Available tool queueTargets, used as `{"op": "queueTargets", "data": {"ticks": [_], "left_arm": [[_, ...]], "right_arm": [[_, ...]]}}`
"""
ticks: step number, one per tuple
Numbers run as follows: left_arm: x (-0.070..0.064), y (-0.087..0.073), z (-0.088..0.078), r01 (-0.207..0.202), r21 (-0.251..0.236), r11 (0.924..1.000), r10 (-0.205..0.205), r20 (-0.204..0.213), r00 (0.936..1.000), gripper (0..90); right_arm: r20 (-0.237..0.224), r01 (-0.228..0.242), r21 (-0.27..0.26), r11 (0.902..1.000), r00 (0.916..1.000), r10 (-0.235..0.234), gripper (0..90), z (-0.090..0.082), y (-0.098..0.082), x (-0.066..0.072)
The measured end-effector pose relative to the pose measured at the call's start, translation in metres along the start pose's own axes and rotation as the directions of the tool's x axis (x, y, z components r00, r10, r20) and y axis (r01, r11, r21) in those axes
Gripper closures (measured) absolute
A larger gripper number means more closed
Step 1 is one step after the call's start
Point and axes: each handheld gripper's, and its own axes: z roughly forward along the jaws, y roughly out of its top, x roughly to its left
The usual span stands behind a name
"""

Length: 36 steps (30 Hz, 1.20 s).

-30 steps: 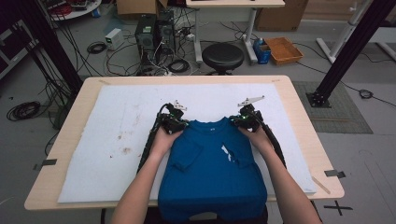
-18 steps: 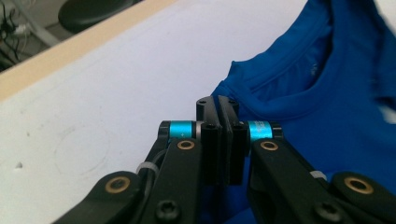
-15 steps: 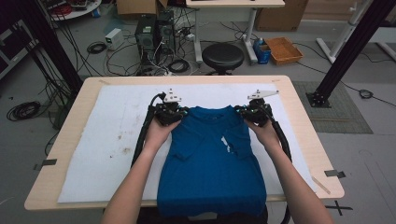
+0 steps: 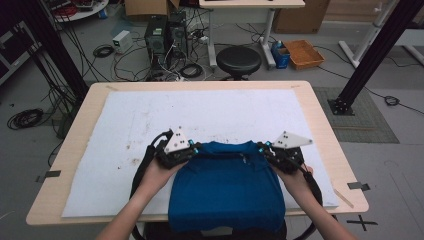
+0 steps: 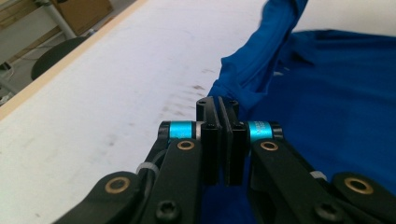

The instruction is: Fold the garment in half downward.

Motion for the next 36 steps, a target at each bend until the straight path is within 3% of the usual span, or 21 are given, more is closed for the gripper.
{"op": "queueTargets", "data": {"ticks": [2, 9, 14, 20, 22, 25, 27, 28, 29, 30, 31, 32, 34, 36], "left_arm": [[-0.012, -0.005, -0.005, -0.015, -0.003, 0.9999, 0.015, 0.015, 0.9998, 87.6], [-0.046, -0.025, -0.017, -0.071, 0.027, 0.9971, 0.07, 0.054, 0.9961, 87.4], [-0.063, -0.039, -0.02, -0.082, 0.062, 0.9947, 0.075, 0.1, 0.9922, 87.3], [-0.079, -0.051, -0.018, -0.105, 0.107, 0.9887, 0.089, 0.148, 0.985, 85.0], [-0.081, -0.053, -0.019, -0.102, 0.114, 0.9883, 0.083, 0.158, 0.9839, 77.0], [-0.08, -0.052, -0.025, -0.094, 0.094, 0.9912, 0.079, 0.158, 0.9842, 71.2], [-0.076, -0.049, -0.027, -0.069, 0.08, 0.9944, 0.058, 0.132, 0.9896, 69.8], [-0.071, -0.048, -0.027, -0.05, 0.077, 0.9958, 0.041, 0.116, 0.9924, 68.1], [-0.066, -0.046, -0.027, -0.025, 0.068, 0.9974, 0.018, 0.101, 0.9947, 68.1], [-0.054, -0.044, -0.025, 0.036, 0.054, 0.9979, -0.038, 0.049, 0.998, 66.4], [-0.047, -0.043, -0.023, 0.067, 0.053, 0.9963, -0.069, 0.026, 0.9973, 65.5], [-0.047, -0.043, -0.023, 0.067, 0.053, 0.9963, -0.069, 0.026, 0.9973, 64.3], [-0.032, -0.042, -0.017, 0.141, 0.066, 0.9879, -0.14, -0.017, 0.99, 63.2], [-0.018, -0.043, -0.01, 0.201, 0.074, 0.9768, -0.198, -0.05, 0.979, 62.0]], "right_arm": [[-0.01, 0.006, 0.009, 0.9999, 0.9999, -0.006, 88.4, -0.013, -0.013, 0.014], [-0.044, 0.045, 0.035, 0.9984, 0.9981, -0.043, 88.2, -0.033, -0.039, 0.044], [-0.07, 0.066, 0.068, 0.9955, 0.9957, -0.061, 88.0, -0.04, -0.051, 0.057], [-0.114, 0.092, 0.118, 0.9887, 0.9904, -0.079, 85.5, -0.046, -0.063, 0.068], [-0.114, 0.101, 0.12, 0.9876, 0.9896, -0.088, 78.8, -0.049, -0.064, 0.068], [-0.091, 0.08, 0.075, 0.9939, 0.9931, -0.073, 75.4, -0.057, -0.062, 0.06], [-0.075, 0.07, 0.066, 0.9954, 0.9951, -0.065, 74.5, -0.058, -0.06, 0.056], [-0.05, 0.027, 0.043, 0.9987, 0.9984, -0.025, 73.7, -0.058, -0.056, 0.044], [-0.05, 0.027, 0.043, 0.9987, 0.9984, -0.025, 73.7, -0.058, -0.056, 0.044], [-0.023, -0.028, 0.024, 0.9993, 0.9993, 0.028, 70.9, -0.055, -0.051, 0.029], [-0.01, -0.062, 0.019, 0.9979, 0.998, 0.062, 69.8, -0.051, -0.048, 0.021], [-0.01, -0.062, 0.019, 0.9979, 0.998, 0.062, 69.8, -0.051, -0.048, 0.021], [0.021, -0.112, 0.012, 0.9937, 0.9935, 0.111, 67.3, -0.043, -0.045, 0.005], [0.029, -0.153, 0.017, 0.9881, 0.9879, 0.152, 66.1, -0.031, -0.043, -0.009]]}}
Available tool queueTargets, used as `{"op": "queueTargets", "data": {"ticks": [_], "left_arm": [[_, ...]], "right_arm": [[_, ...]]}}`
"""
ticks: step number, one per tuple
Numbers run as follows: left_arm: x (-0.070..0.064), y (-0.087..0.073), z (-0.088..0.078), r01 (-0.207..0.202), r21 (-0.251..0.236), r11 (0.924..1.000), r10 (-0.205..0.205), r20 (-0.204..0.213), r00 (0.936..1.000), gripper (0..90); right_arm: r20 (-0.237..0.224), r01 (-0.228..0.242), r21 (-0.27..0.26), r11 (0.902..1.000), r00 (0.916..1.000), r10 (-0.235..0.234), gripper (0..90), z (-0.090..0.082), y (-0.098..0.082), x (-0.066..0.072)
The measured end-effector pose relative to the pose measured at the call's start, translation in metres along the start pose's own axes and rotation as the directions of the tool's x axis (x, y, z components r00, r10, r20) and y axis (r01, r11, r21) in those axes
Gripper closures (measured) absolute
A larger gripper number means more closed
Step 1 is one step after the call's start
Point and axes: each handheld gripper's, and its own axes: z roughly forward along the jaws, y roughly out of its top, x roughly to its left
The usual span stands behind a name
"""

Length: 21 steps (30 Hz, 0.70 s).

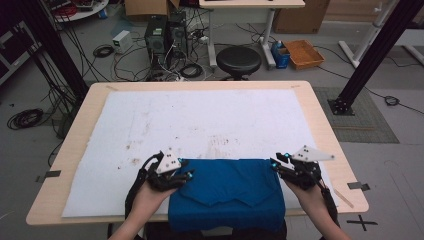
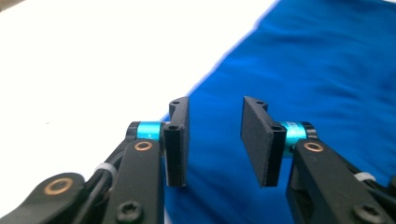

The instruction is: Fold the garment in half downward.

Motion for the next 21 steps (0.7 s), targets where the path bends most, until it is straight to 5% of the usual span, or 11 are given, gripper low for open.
{"op": "queueTargets", "data": {"ticks": [2, 4, 7, 14, 17, 21], "left_arm": [[0.015, 0.0, 0.008, 0.074, 0.016, 0.9971, -0.074, -0.024, 0.997, 61.7], [0.029, -0.003, 0.016, 0.162, 0.035, 0.9862, -0.161, -0.024, 0.9866, 61.3], [0.041, -0.007, 0.026, 0.228, 0.064, 0.9717, -0.225, -0.041, 0.9734, 60.5], [0.038, -0.011, 0.035, 0.257, 0.152, 0.9545, -0.258, -0.013, 0.9661, 62.7], [0.035, -0.013, 0.033, 0.252, 0.155, 0.9552, -0.257, 0.014, 0.9662, 72.4], [0.031, -0.016, 0.031, 0.237, 0.133, 0.9623, -0.241, 0.015, 0.9704, 82.4]], "right_arm": [[-0.002, -0.072, 0.029, 0.997, 0.9974, 0.072, 63.0, 0.013, 0.002, -0.012], [-0.031, -0.135, 0.073, 0.9882, 0.99, 0.138, 61.1, 0.026, 0.001, -0.021], [-0.043, -0.182, 0.113, 0.9768, 0.9813, 0.188, 58.7, 0.04, -0.004, -0.027], [-0.051, -0.19, 0.214, 0.9582, 0.9775, 0.205, 57.8, 0.054, -0.012, -0.028], [-0.085, -0.19, 0.234, 0.9534, 0.9729, 0.215, 70.6, 0.053, -0.016, -0.026], [-0.11, -0.161, 0.227, 0.9605, 0.9757, 0.189, 84.1, 0.051, -0.015, -0.022]]}}
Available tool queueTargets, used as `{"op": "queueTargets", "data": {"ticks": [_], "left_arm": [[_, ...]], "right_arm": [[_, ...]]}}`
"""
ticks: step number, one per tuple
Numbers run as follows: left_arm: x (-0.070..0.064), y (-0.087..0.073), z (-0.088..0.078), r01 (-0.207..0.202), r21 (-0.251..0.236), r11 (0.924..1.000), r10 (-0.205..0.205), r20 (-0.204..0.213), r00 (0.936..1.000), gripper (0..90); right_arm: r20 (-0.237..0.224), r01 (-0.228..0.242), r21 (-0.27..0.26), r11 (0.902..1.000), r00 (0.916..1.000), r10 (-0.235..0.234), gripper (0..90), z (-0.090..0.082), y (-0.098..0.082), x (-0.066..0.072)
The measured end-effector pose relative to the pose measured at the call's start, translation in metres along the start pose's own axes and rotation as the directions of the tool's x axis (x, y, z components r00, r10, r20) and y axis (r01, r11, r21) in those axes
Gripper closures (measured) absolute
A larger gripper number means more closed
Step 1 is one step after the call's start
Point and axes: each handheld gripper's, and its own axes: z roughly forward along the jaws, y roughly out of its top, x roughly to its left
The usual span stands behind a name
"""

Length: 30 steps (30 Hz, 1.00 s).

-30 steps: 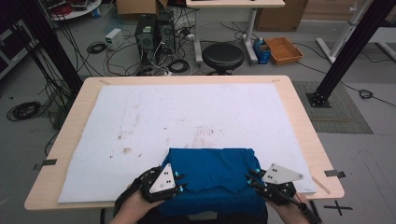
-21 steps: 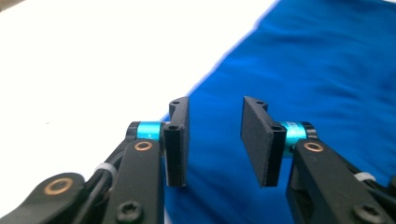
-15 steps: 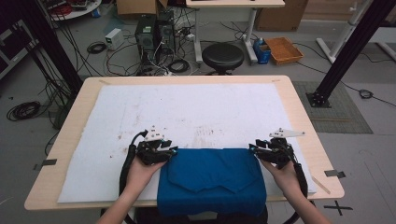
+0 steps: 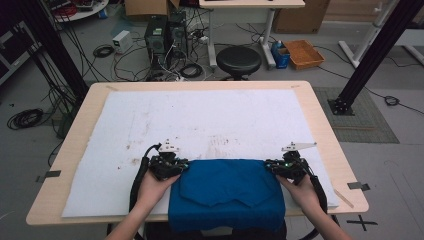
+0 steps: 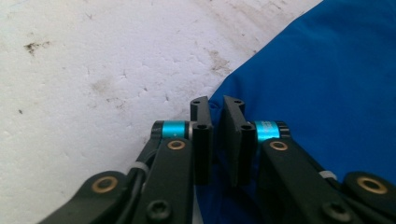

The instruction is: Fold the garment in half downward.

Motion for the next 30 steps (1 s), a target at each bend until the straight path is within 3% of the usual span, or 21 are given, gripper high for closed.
{"op": "queueTargets", "data": {"ticks": [2, 7, 13, 17, 19, 20, 21, 27, 30], "left_arm": [[0.0, 0.0, -0.001, 0.002, -0.004, 1.0, -0.002, 0.002, 1.0, 84.4], [0.002, 0.004, -0.001, -0.045, -0.008, 0.999, 0.045, -0.009, 0.999, 84.9], [0.017, 0.026, 0.003, -0.091, -0.019, 0.9957, 0.09, -0.052, 0.9946, 85.1], [0.033, 0.047, 0.01, -0.087, -0.036, 0.9955, 0.085, -0.071, 0.9939, 85.1], [0.037, 0.051, 0.012, -0.081, -0.037, 0.996, 0.078, -0.075, 0.9941, 85.0], [0.049, 0.061, 0.02, -0.075, -0.034, 0.9966, 0.072, -0.084, 0.9939, 85.0], [0.053, 0.064, 0.022, -0.081, -0.027, 0.9963, 0.078, -0.09, 0.9928, 85.0], [0.065, 0.076, 0.038, -0.101, 0.001, 0.9949, 0.1, -0.12, 0.9877, 85.0], [0.068, 0.077, 0.042, -0.099, -0.021, 0.9948, 0.096, -0.134, 0.9864, 84.8]], "right_arm": [[-0.008, 0.005, -0.011, 0.9999, 1.0, -0.005, 85.3, -0.002, 0.001, -0.003], [-0.002, 0.008, -0.045, 0.999, 1.0, -0.009, 85.7, -0.006, 0.008, -0.009], [0.023, 0.018, -0.076, 0.997, 0.9996, -0.016, 85.8, -0.001, 0.029, -0.019], [0.061, 0.043, -0.106, 0.9934, 0.9975, -0.037, 85.7, 0.006, 0.055, -0.028], [0.061, 0.043, -0.106, 0.9934, 0.9975, -0.037, 85.7, 0.006, 0.055, -0.028], [0.073, 0.042, -0.106, 0.9934, 0.9968, -0.034, 85.6, 0.012, 0.069, -0.036], [0.082, 0.048, -0.104, 0.9934, 0.9958, -0.039, 85.6, 0.015, 0.073, -0.038], [0.101, 0.05, -0.084, 0.9952, 0.994, -0.042, 85.6, 0.03, 0.084, -0.053], [0.111, 0.05, -0.08, 0.9956, 0.993, -0.041, 85.4, 0.034, 0.087, -0.056]]}}
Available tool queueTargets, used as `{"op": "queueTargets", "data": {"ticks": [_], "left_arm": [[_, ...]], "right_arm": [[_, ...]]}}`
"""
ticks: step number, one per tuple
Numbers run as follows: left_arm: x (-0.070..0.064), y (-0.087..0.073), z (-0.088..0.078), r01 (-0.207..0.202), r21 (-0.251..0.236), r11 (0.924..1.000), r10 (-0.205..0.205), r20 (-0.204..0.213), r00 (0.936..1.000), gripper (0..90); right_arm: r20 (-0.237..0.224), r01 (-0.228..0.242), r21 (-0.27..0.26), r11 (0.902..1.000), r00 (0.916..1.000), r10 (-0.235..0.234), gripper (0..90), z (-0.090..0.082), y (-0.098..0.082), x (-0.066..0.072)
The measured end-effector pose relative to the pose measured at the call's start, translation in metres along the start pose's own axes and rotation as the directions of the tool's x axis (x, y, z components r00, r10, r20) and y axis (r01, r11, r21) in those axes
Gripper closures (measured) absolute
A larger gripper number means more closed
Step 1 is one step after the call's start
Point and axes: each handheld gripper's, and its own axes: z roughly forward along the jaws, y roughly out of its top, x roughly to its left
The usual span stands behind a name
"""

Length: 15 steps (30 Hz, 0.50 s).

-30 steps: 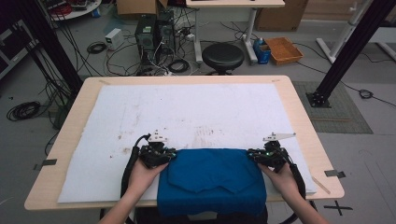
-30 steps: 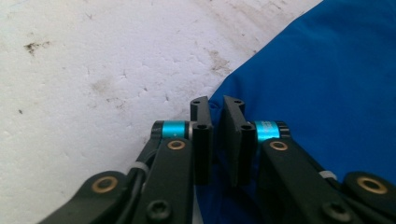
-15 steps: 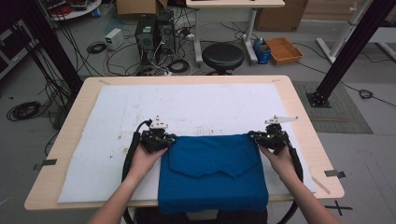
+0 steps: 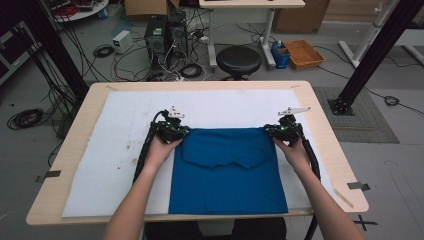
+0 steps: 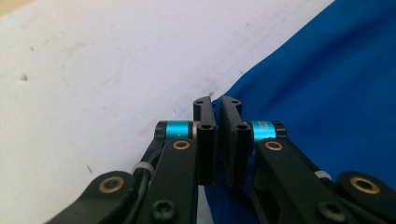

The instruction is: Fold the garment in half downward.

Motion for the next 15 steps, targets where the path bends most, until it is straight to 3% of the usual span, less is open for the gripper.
{"op": "queueTargets", "data": {"ticks": [2, 4, 9, 11, 15], "left_arm": [[0.001, -0.002, 0.002, 0.015, 0.017, 0.9997, -0.015, -0.009, 0.9998, 82.7], [0.001, -0.002, -0.001, 0.014, 0.037, 0.9992, -0.012, -0.047, 0.9988, 73.7], [-0.007, -0.003, -0.021, 0.009, -0.015, 0.9998, -0.01, -0.079, 0.9968, 62.2], [-0.013, -0.008, -0.032, 0.011, -0.036, 0.9993, -0.013, -0.058, 0.9982, 60.7], [-0.031, -0.024, -0.048, 0.04, -0.007, 0.9992, -0.04, -0.045, 0.9982, 60.7]], "right_arm": [[0.002, -0.004, -0.001, 1.0, 1.0, 0.004, 83.9, 0.001, 0.001, -0.001], [0.016, 0.003, -0.002, 1.0, 0.9999, -0.003, 79.1, 0.001, 0.001, 0.0], [0.045, 0.015, -0.045, 0.9989, 0.9989, -0.013, 69.0, -0.011, -0.002, 0.005], [0.046, 0.025, -0.067, 0.9975, 0.9987, -0.022, 67.0, -0.02, -0.006, 0.009], [0.046, 0.045, -0.077, 0.996, 0.9981, -0.042, 65.6, -0.037, -0.021, 0.023]]}}
